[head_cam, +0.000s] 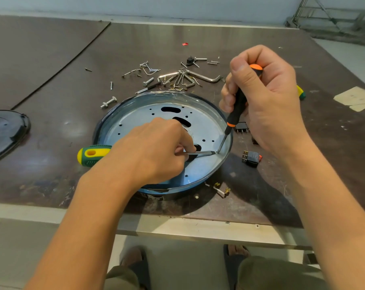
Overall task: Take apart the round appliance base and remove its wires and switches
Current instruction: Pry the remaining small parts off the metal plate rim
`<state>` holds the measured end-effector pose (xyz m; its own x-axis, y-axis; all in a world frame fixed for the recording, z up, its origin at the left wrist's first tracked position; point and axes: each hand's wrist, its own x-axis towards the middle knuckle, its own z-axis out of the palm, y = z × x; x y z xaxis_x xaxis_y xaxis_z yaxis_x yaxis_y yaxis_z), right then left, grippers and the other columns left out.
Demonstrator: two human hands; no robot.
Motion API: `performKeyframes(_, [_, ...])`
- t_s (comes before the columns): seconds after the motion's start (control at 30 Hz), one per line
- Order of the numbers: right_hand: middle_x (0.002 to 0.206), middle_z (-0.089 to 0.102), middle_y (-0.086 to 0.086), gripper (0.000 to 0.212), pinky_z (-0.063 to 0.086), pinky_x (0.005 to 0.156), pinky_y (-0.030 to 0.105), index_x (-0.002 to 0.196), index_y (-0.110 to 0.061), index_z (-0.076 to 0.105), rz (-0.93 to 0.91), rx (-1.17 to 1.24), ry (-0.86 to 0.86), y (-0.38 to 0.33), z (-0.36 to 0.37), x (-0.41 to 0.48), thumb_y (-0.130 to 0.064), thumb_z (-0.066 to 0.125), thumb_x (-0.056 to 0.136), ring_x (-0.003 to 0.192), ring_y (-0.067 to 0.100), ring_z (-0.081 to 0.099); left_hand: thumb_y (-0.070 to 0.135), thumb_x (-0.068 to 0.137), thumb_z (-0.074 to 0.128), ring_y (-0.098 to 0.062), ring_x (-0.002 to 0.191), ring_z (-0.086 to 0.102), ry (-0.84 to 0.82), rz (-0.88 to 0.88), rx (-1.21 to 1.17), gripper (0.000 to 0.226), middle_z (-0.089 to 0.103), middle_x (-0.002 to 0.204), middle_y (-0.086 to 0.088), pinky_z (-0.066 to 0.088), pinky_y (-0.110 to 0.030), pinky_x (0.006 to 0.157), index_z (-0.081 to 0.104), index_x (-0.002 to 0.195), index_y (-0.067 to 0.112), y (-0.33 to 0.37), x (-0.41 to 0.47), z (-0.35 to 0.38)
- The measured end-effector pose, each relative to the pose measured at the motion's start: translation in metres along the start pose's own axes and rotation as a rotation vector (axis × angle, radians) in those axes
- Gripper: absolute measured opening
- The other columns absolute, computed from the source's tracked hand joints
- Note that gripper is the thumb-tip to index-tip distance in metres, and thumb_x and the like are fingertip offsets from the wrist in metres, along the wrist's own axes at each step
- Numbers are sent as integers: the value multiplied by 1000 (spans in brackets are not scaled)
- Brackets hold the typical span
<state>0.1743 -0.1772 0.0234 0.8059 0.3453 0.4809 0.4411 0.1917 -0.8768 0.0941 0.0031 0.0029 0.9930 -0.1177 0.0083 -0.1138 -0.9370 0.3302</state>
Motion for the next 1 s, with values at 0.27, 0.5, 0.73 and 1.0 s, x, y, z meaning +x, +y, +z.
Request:
performKeyframes(0.27, [70,53,5,8,48,59,43,98,-10,53,-65,-96,-4,5,3,-1,-8,52,105,62,25,52,27,87,63,-16,87,65,-9,-7,-20,27,72,101,14,58,-39,76,73,107,41,0,1,1])
performKeyframes(0.5, [80,50,15,12,48,62,62,108,-13,42,-107,-186,-18,6,-3,-3,-6,51,105,65,37,50,27,88,65,-13,85,64,3,0,-24,25,72,101,15,58,-39,74,74,107,41,0,1,2])
performKeyframes(0.73, [88,52,15,19,51,64,47,106,-15,34,-122,-199,-110,2,-1,-5,-3,48,105,70,36,52,29,86,63,-15,86,65,-9,-11,-33,26,71,100,16,58,-39,74,73,105,43,-2,2,3])
performKeyframes(1.0, [90,53,8,18,55,70,54,104,-13,48,-49,-146,-177,-11,4,-10,-3,62,98,76,42,57,32,84,60,-15,84,65,-6,-19,-31,26,70,96,16,58,-39,73,71,104,45,-3,2,4])
